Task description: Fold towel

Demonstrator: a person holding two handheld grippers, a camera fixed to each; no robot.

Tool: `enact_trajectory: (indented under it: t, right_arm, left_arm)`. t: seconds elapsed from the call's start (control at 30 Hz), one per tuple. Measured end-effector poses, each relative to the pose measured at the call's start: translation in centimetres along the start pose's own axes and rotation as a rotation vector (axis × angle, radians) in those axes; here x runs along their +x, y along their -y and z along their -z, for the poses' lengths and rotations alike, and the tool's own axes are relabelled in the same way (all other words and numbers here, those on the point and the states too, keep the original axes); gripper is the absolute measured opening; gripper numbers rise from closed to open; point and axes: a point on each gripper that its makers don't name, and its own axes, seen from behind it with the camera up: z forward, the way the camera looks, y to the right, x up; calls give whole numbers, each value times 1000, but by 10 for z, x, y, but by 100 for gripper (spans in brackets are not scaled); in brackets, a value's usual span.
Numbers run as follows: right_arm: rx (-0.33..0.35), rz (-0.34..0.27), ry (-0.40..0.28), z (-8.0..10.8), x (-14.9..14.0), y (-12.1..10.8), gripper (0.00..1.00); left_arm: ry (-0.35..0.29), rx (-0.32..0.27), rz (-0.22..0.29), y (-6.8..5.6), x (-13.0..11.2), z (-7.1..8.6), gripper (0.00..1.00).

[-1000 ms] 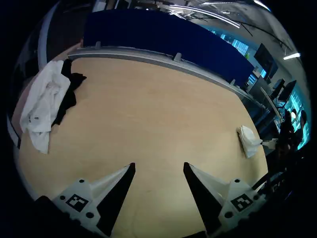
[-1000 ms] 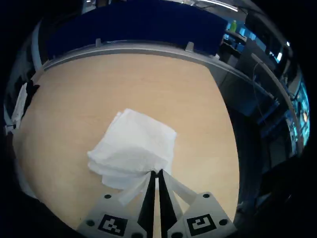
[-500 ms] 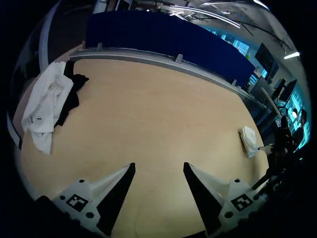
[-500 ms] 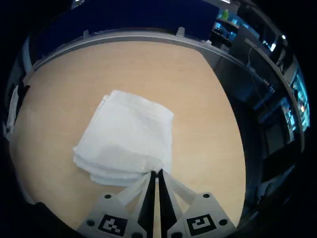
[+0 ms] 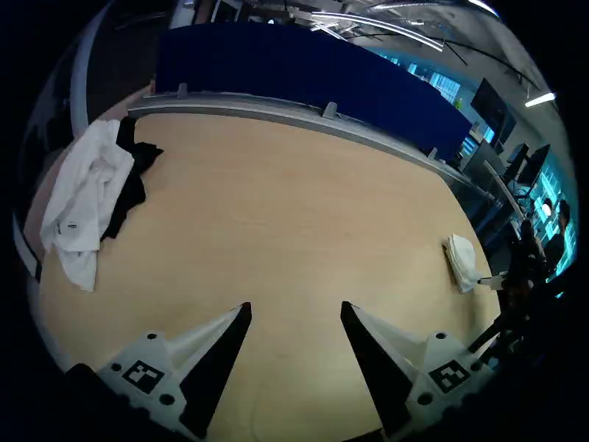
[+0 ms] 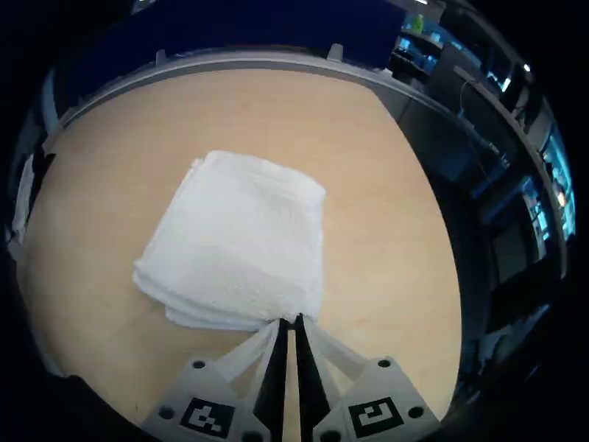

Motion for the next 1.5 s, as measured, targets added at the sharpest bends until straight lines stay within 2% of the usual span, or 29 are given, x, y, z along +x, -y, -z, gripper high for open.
enact_trajectory:
  t: [0.17, 0.37, 0.47, 0.57, 0.63, 0.77, 0.87, 0.9, 1.1, 1.3, 1.5]
  right_arm:
    - [-1, 6, 5, 1, -8, 2, 16]
    - [-10, 4, -7, 10, -12, -1, 36]
    - [-16, 6, -17, 14, -11, -5, 41]
    - [-17, 7, -42, 19, -4, -6, 45]
    - [-14, 6, -63, 23, 4, -7, 52]
    - [-3, 7, -99, 28, 21, -8, 57]
    - [7, 16, -123, 27, 36, -8, 67]
    - [12, 21, -130, 25, 42, -7, 71]
    - [33, 41, -155, 8, 72, -7, 75]
    - [50, 43, -165, -11, 95, -9, 75]
    - [68, 50, -157, -27, 105, -10, 75]
  left_arm:
    - [-1, -2, -5, 0, -1, 0, 90]
    - [-1, -4, -4, 0, 0, -1, 90]
    - [-2, -9, -2, -1, 1, -1, 90]
    - [-2, -13, -3, -3, 2, -1, 90]
    - [-3, -15, -5, -4, 3, -2, 90]
    - [-3, -18, -7, -6, 4, -2, 90]
    - [-3, -19, -6, -7, 4, -3, 90]
    - [-2, -19, -7, -7, 4, -3, 90]
    - [-4, -10, -13, -7, 6, -1, 90]
    - [-7, 4, -1, -4, 7, 1, 90]
    - [-6, 22, 5, -1, 4, 1, 90]
